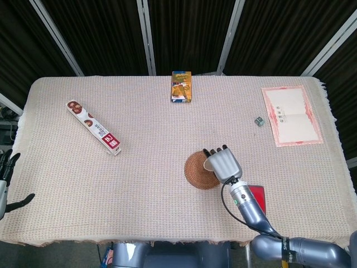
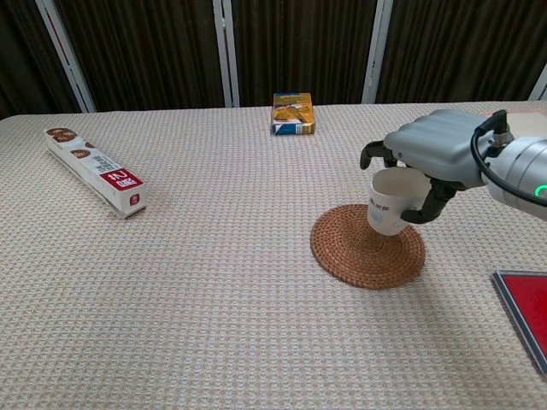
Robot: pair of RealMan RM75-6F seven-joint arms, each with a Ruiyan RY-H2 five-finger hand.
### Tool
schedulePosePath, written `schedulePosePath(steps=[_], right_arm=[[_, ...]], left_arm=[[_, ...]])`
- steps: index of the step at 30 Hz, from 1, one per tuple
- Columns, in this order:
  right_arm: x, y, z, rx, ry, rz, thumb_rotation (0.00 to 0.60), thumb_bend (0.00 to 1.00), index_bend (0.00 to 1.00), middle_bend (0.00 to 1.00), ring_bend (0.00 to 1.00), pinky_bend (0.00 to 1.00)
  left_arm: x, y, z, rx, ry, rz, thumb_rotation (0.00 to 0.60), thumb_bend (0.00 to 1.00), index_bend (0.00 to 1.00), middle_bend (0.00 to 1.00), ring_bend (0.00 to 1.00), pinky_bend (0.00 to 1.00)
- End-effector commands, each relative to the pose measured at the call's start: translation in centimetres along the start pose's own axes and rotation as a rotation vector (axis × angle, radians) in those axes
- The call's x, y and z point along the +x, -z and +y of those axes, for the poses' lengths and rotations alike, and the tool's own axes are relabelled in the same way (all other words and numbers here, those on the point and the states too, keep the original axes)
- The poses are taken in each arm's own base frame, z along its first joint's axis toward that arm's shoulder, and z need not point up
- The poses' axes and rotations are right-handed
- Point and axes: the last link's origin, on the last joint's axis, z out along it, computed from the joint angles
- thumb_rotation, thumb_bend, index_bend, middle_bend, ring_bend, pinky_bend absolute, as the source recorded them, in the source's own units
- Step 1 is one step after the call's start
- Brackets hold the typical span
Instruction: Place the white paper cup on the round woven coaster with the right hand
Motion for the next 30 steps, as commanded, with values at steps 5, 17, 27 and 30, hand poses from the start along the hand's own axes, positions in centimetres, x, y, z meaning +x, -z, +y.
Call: schedulePosePath(steps=[5, 17, 27, 30], right_arm=[[0.1, 0.2, 0.0, -0.018, -0.002, -0.04, 0.6, 0.0, 0.0, 0.03, 0.12, 0.27], [5.0, 4.8, 1.6, -0.005, -0.042, 0.066, 0.6, 0.0, 0.0, 0.0, 0.08, 0.22], [4.2, 13.6, 9.3, -0.081, -0.101, 0.245, 0.6, 0.0, 0.0, 0.0, 0.0, 0.0], [2.3, 16.1, 11.4, -0.12, -0.108, 0.269, 0.6, 0.0, 0.0, 0.0, 0.0, 0.0]], left_arm=[[0.1, 0.1, 0.0, -0.005, 0.004, -0.002, 0.6, 0.0, 0.0, 0.0, 0.0, 0.0], [0.4, 0.2, 0.0, -0.011, 0.02, 0.001, 0.6, 0.0, 0.0, 0.0, 0.0, 0.0], [0.7, 0.3, 0.0, -0.029, 0.038, 0.011, 0.6, 0.0, 0.0, 0.0, 0.0, 0.0], [0.8, 0.2, -0.1, -0.03, 0.04, 0.017, 0.6, 0.0, 0.0, 0.0, 0.0, 0.0]])
